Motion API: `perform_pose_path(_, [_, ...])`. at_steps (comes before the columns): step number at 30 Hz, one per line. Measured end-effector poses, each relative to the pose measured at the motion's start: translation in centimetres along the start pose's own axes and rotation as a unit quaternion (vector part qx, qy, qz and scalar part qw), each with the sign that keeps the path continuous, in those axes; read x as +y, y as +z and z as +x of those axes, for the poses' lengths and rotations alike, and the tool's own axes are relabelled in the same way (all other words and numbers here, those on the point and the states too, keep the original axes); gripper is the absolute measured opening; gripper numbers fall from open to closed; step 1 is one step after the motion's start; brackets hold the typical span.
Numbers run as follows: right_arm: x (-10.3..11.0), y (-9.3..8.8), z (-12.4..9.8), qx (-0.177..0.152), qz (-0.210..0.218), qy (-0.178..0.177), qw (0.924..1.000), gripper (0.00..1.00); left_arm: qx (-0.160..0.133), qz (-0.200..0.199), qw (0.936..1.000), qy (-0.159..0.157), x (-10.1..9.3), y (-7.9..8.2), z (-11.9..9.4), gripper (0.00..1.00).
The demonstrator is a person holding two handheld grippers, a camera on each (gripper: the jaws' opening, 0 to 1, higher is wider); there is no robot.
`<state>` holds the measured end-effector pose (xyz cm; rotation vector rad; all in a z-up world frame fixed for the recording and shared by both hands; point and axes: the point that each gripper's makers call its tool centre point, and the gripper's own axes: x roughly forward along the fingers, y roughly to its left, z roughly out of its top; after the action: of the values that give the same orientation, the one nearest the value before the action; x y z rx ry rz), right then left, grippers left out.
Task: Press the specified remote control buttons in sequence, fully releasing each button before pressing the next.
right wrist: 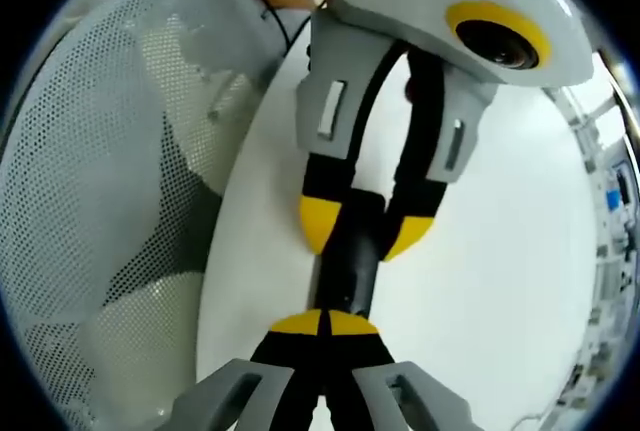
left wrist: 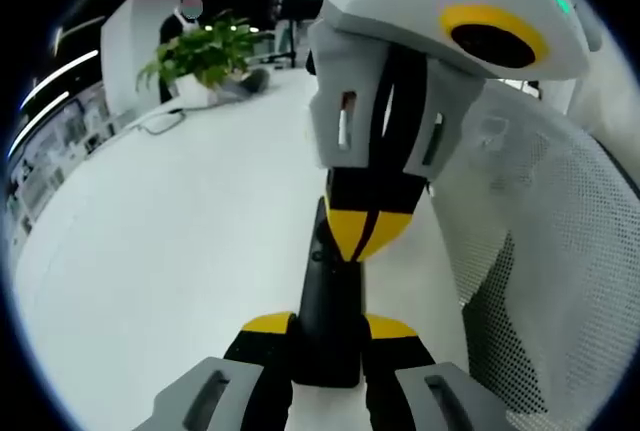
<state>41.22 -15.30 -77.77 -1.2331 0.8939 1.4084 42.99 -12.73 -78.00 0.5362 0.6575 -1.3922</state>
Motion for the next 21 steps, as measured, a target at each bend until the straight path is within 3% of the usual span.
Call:
perform_pose_path(8, [-0.24, 0.1, 0.1, 0.017, -0.01, -0.008, 0.9998, 0.0, 0.003, 0.005, 1.0, 0.0, -0.06, 0.05, -0.03, 0.25])
perform_pose_path(21, [-0.38, -0.08, -0.1, -0.03, 0.055, 0.022, 0.9978, 0.0, 0.003, 0.012, 0.9999, -0.001, -0.08, 0.0, -0.08, 0.25])
